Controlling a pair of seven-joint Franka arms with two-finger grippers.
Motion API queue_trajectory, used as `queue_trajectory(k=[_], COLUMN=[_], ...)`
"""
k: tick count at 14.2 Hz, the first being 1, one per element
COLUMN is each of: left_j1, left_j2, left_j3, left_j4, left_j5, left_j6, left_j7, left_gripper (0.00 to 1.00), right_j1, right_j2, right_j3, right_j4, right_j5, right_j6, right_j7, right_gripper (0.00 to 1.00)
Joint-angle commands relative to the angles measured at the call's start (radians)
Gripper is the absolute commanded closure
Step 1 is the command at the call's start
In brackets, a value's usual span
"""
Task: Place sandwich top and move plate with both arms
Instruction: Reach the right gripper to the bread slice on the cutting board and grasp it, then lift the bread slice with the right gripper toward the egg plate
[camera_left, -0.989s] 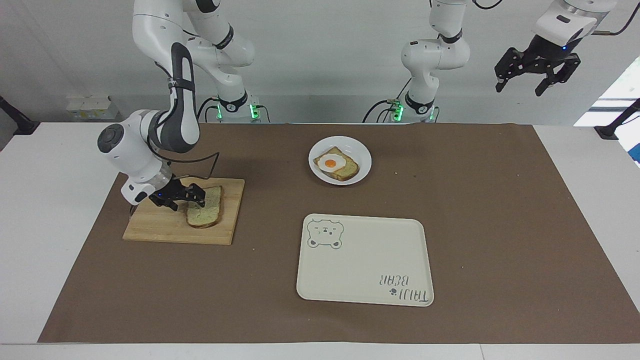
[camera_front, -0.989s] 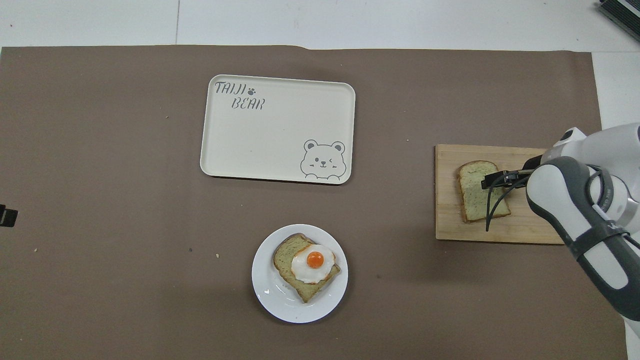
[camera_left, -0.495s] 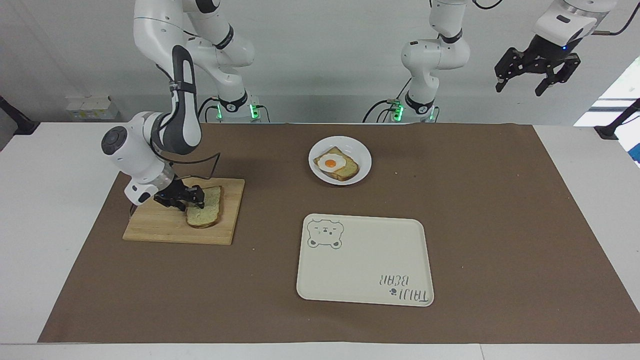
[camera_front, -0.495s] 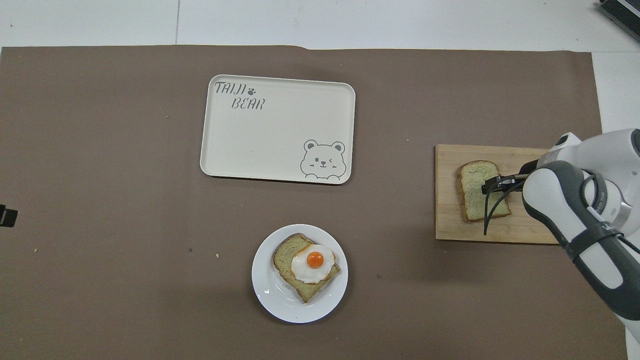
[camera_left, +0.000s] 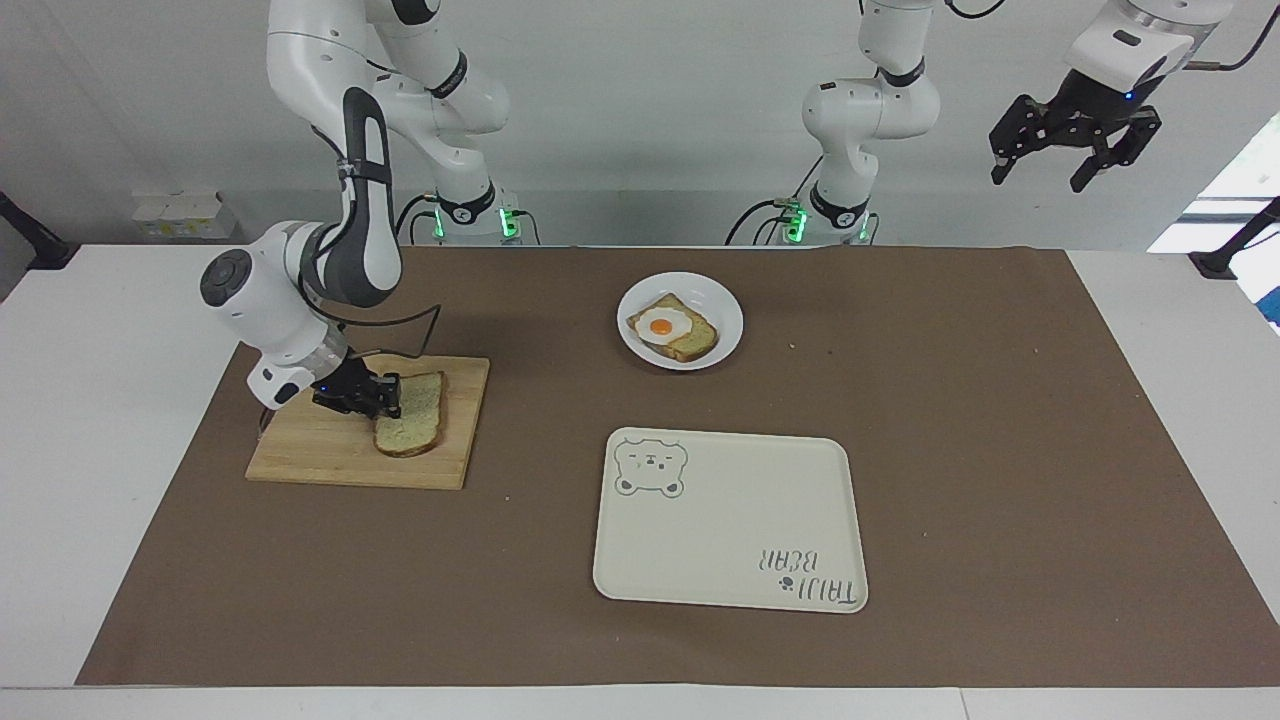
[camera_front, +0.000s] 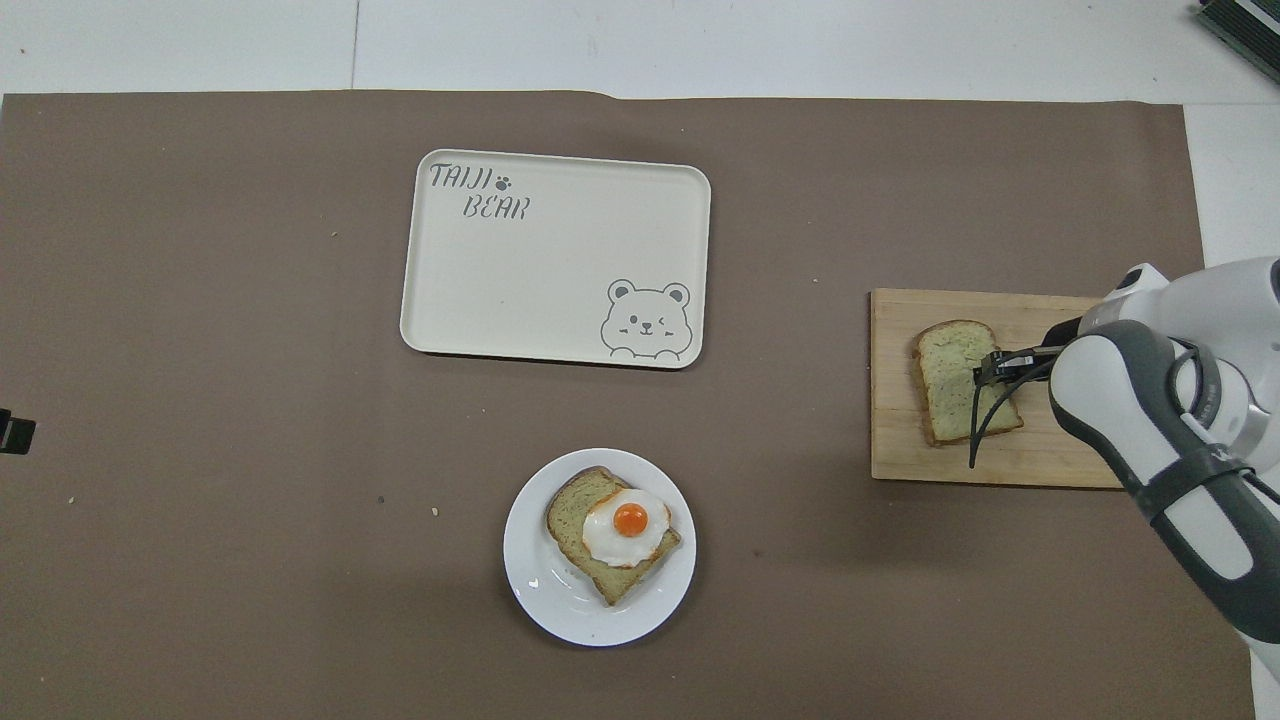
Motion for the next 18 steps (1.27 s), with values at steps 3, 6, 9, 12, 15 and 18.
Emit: queue_trajectory(k=[3,6,9,12,15,18], left_j1=[-0.002,-0.002,-0.002,-0.002,-0.002,-0.002], left_j2=[-0.022,-0.022,-0.022,-0.022,-0.022,-0.022], left_j3=[0.005,0.005,0.005,0.005,0.005,0.005], left_j4=[-0.023,-0.023,-0.023,-0.023,-0.023,-0.023], left_j5=[-0.011,-0.011,-0.011,-0.011,-0.011,-0.011], left_j6=[0.003,0.003,0.003,0.003,0.003,0.003], left_j7=[-0.004,-0.004,-0.004,-0.004,-0.004,-0.004], left_gripper=[0.00,0.00,0.00,0.00,0.00,0.00], right_j1=[-0.004,0.002,0.004,0.004,0.005,0.004], right_j2=[0.018,0.006,-0.020,-0.046,-0.086,-0.123], right_j3=[0.010,0.010,0.015,0.024,0.030,0.074], right_j4=[0.028,0.045,0.090,0.160,0.182,0.183], right_j5=[0.003,0.002,0.002,0.002,0.014,0.016], right_j6=[0.006,0.001,-0.066,-0.188,-0.264,-0.325], right_j7=[-0.003,-0.003,-0.003,-0.003,0.000,0.083], right_gripper=[1.00,1.00,1.00,1.00,1.00,1.00])
